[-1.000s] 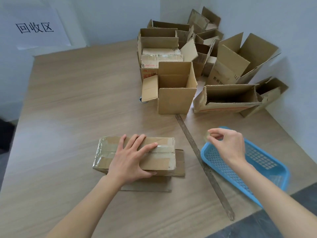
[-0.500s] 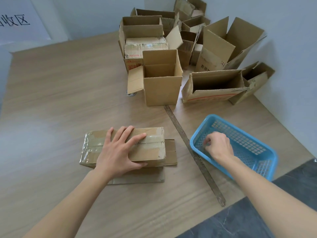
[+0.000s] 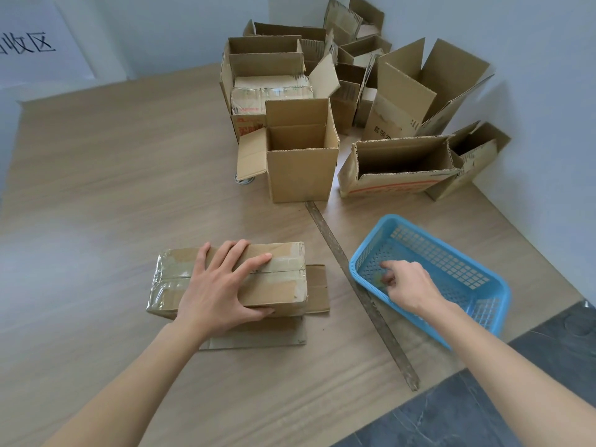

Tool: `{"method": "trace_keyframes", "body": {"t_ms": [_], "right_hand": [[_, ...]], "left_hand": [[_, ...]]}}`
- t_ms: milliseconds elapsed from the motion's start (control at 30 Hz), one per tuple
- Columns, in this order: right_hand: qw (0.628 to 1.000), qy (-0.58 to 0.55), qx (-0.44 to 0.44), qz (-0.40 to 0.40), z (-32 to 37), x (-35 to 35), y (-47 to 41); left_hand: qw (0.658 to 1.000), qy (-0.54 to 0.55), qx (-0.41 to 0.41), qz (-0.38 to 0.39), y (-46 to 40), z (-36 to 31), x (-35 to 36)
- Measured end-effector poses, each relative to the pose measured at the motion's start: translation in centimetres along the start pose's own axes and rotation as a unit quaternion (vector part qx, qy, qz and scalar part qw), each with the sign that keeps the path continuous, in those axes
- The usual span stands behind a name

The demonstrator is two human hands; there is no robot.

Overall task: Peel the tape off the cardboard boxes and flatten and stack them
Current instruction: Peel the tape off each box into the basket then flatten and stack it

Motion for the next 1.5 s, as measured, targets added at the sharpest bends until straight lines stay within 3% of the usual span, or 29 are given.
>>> {"method": "trace_keyframes", "body": {"t_ms": [233, 300, 400, 533, 700, 1100, 1333, 1500], "right_hand": [[0.999, 0.018, -0.026, -0.014, 0.1, 0.2, 0.6], [0.995, 0.020, -0.044, -0.091, 1.1, -1.5, 1.0], [0.966, -0.057, -0.160, -0.194, 5.3, -4.1, 2.5], [0.936, -0.168, -0.295, -0.089, 12.3, -2.5, 3.5], [0.910, -0.325, -0.258, -0.009, 12.9, -0.6, 2.7], [0.845, -0.496, -0.202, -0.008, 12.4, 1.4, 2.5], [0.804, -0.553, -0.218, 0.010, 12.8, 1.5, 2.4], [0.810, -0.538, -0.229, 0.033, 13.1, 1.2, 1.9]], "left_hand": [[1.000, -0.003, -0.001, 0.001, 0.0, -0.1, 0.0], [1.000, -0.002, -0.002, 0.002, 0.0, -0.1, 0.0], [1.000, -0.003, -0.004, 0.005, 0.0, 0.0, -0.1], [1.000, 0.005, -0.006, 0.006, 0.1, -0.1, -0.2], [0.999, 0.032, -0.010, -0.003, 0.0, 0.0, -0.4], [0.999, 0.041, -0.011, -0.007, -0.4, 0.0, -0.3], [0.999, 0.042, -0.020, -0.001, -0.5, 0.2, -0.3], [0.999, 0.035, -0.019, 0.001, -0.7, 0.4, -0.2]]}}
Point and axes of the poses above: each hand's wrist, its own y-axis away from the middle knuckle, its own x-axis out of the palm, z = x × y, the point moved 7 cm from there along -y, towards the middle knuckle, and after that the axes turned 8 degrees about y, right-handed, at the moved point
